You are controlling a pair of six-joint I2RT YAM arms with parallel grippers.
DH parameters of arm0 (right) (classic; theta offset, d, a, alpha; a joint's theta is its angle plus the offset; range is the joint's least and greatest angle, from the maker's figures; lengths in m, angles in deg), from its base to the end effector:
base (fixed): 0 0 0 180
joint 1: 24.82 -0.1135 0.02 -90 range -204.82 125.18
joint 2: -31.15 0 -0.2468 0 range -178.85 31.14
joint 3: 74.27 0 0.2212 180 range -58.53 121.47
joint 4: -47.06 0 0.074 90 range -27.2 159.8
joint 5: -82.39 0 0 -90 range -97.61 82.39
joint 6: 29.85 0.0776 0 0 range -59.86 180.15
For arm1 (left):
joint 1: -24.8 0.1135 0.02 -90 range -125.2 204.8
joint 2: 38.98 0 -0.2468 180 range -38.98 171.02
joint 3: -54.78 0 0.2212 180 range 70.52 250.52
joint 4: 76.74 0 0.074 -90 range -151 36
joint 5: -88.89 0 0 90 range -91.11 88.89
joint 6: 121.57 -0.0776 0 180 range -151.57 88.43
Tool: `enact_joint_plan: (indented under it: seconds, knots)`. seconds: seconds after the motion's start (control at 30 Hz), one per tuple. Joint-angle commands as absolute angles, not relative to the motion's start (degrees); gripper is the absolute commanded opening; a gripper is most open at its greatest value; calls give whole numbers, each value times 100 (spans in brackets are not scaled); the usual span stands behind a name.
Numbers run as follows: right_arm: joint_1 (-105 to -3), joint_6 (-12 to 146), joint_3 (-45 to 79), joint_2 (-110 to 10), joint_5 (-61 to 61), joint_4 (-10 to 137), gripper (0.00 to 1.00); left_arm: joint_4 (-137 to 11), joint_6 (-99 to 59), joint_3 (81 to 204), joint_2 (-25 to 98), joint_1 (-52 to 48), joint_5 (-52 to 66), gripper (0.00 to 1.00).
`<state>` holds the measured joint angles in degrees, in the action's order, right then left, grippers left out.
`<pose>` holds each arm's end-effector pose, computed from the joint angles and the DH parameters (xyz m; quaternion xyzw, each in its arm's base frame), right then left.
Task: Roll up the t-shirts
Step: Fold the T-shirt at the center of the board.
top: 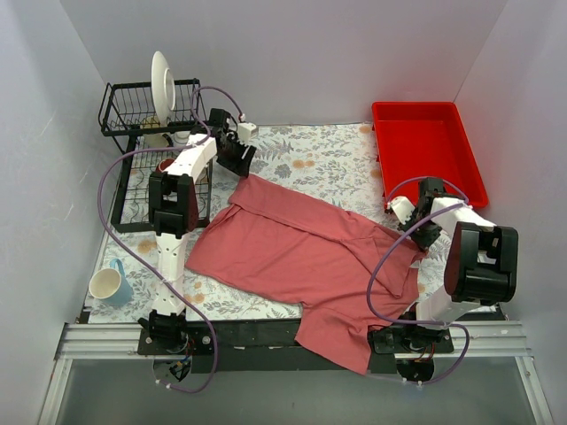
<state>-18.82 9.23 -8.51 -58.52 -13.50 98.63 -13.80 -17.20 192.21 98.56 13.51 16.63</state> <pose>0.2565 -0.0350 0.1243 -0.3725 0.9180 -0.1049 0.0867 0.4762 -0.1192 0.1478 0.0101 0.9615 -0.1973 0.1912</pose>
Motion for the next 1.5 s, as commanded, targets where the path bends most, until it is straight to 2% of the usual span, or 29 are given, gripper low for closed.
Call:
enact_joint_plan:
  seconds: [0.0,0.33,0.53,0.73,0.9,1.03,1.07,1.17,1.27,1.3,1.33,1.4,1.47]
  knots:
    - [-1831,1004,-580,-6079,-1332,9971,1,-1126,-1672,19445,9857,1294,2270,57]
    - [-1831,1136,-509,-6149,-1367,10094,1,-1231,-1716,19427,10129,1285,2447,53]
    - [-1831,1180,-483,-6184,-1376,10112,1,-1450,-1742,19322,10182,1285,2394,47]
    - [-1831,1286,-404,-6263,-1367,10164,1,-1811,-1768,19111,10173,1285,2315,50]
    - [-1831,1295,-404,-6307,-1394,10173,1,-2013,-1830,18962,10103,1285,2227,49]
    - [-1831,1374,-351,-6351,-1376,10173,1,-1882,-1909,18944,10147,1294,2367,34]
    - [-1831,1391,-342,-6369,-1376,10173,1,-1881,-1901,18927,10147,1285,2376,24]
    - [-1831,1453,-263,-6378,-1341,10182,1,-1820,-1883,18961,10112,1285,2420,9]
    - [-1831,1479,-184,-6378,-1323,10200,1,-1793,-1900,18892,9998,1302,2403,11]
    - [-1831,1488,-175,-6404,-1323,10200,1,-1793,-1892,18874,9963,1294,2394,28]
    - [-1831,1506,-158,-6404,-1306,10208,1,-1759,-1900,18865,9945,1303,2507,33]
    - [-1831,1532,-123,-6430,-1314,10208,1,-1627,-1918,18847,9936,1329,2596,36]
    - [-1831,1558,-79,-6448,-1315,10217,1,-1487,-1953,18865,9971,1338,2605,33]
